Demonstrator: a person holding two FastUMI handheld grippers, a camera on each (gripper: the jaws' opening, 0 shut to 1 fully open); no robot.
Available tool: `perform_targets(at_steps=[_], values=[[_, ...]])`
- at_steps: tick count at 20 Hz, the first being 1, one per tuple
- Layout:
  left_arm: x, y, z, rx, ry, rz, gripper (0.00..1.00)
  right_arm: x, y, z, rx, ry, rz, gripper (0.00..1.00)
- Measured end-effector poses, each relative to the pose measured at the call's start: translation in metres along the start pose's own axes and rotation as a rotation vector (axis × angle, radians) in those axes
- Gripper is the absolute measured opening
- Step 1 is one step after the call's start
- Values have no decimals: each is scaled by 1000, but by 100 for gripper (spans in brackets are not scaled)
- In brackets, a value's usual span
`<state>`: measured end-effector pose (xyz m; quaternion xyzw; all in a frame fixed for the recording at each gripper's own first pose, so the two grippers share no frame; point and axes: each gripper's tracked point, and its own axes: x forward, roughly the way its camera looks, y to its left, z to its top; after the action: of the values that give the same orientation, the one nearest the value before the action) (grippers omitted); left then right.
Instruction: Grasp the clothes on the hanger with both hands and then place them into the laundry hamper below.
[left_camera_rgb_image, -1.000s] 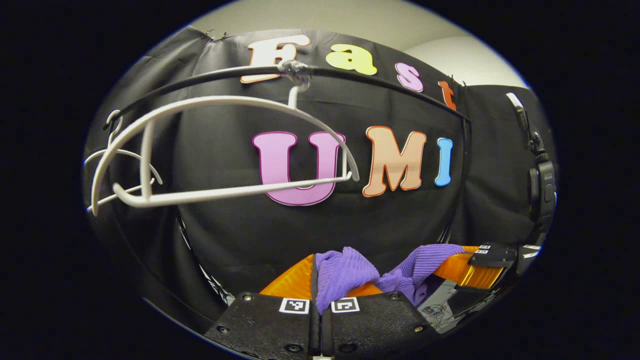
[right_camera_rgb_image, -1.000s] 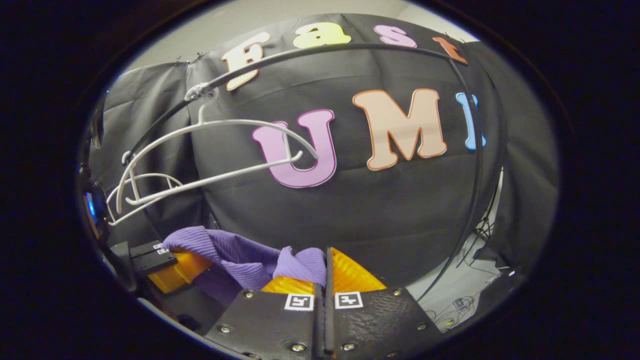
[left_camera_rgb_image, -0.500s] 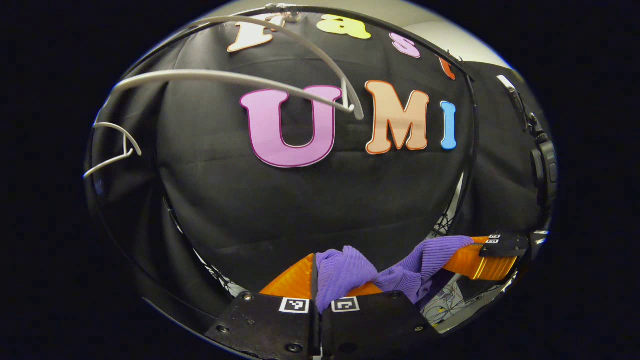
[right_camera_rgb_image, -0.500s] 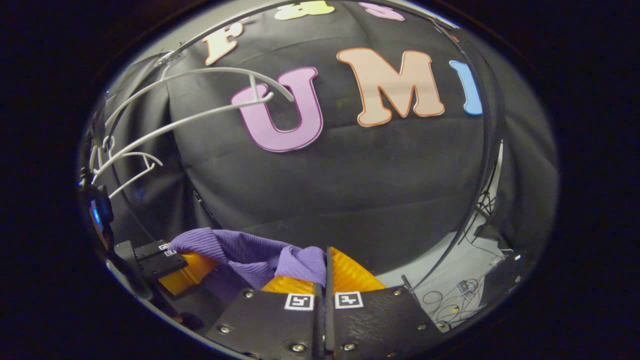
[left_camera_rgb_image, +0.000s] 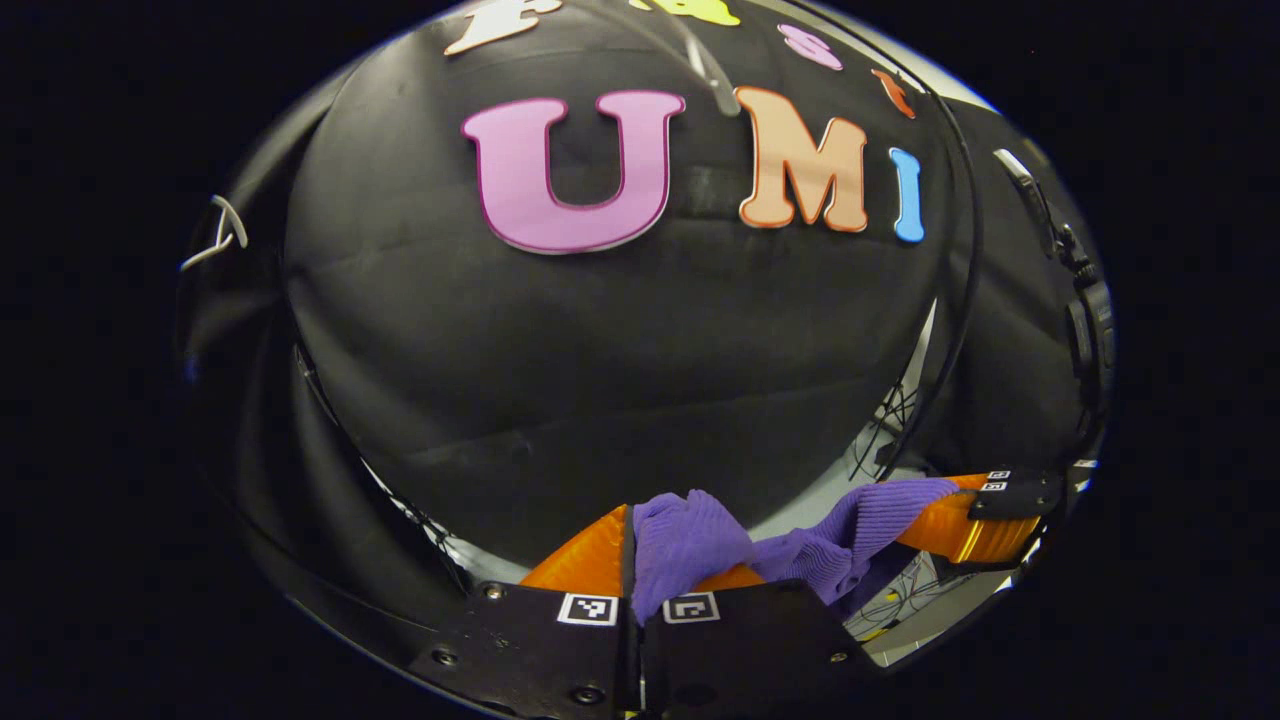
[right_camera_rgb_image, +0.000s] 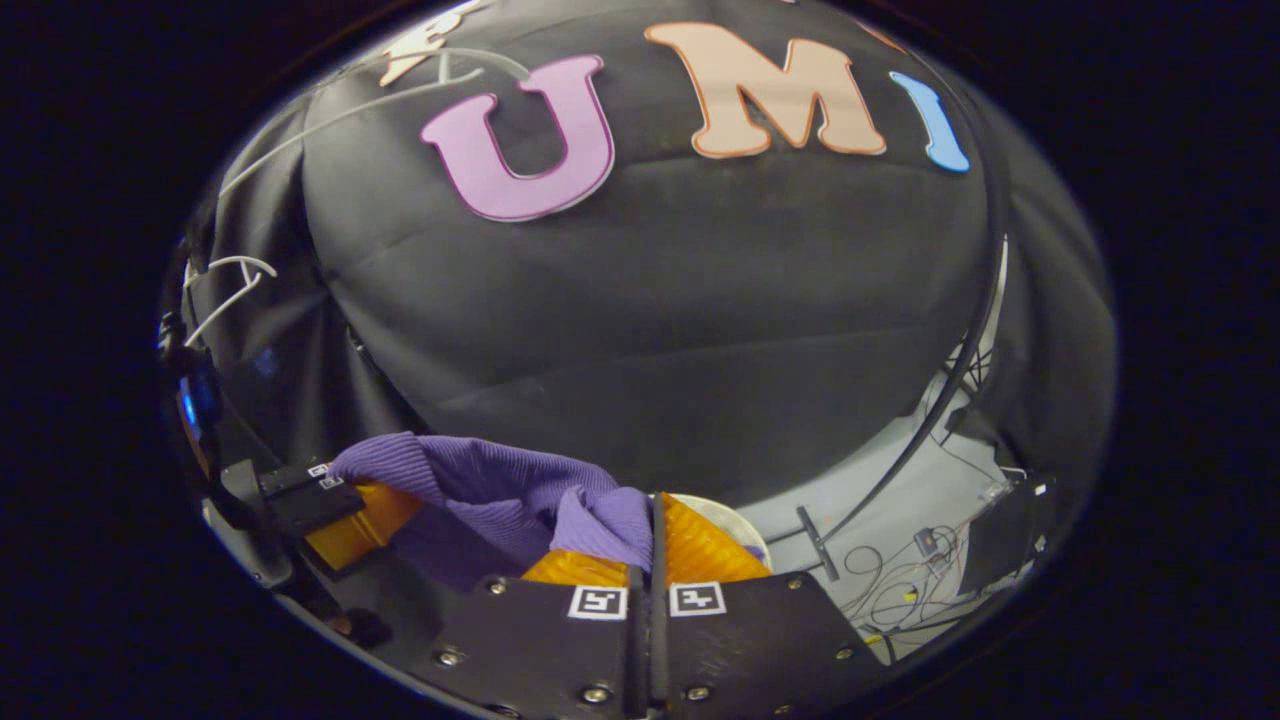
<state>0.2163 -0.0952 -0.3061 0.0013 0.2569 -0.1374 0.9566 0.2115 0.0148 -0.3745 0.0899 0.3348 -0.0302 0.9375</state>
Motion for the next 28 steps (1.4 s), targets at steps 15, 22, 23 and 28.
perform_targets(at_steps=[15, 22, 23, 28], values=[[92, 30, -137, -55, 268, 56, 4, 123, -21, -94, 21, 160, -81, 1], [111, 29, -163, -65, 341, 25, 32, 142, -25, -92, 70, 168, -110, 27], [112, 32, -162, -63, 330, 21, 55, 144, -28, -91, 50, 173, -129, 24], [107, 37, -150, -67, 316, 35, 97, 134, -20, -91, -14, 187, -123, 100]])
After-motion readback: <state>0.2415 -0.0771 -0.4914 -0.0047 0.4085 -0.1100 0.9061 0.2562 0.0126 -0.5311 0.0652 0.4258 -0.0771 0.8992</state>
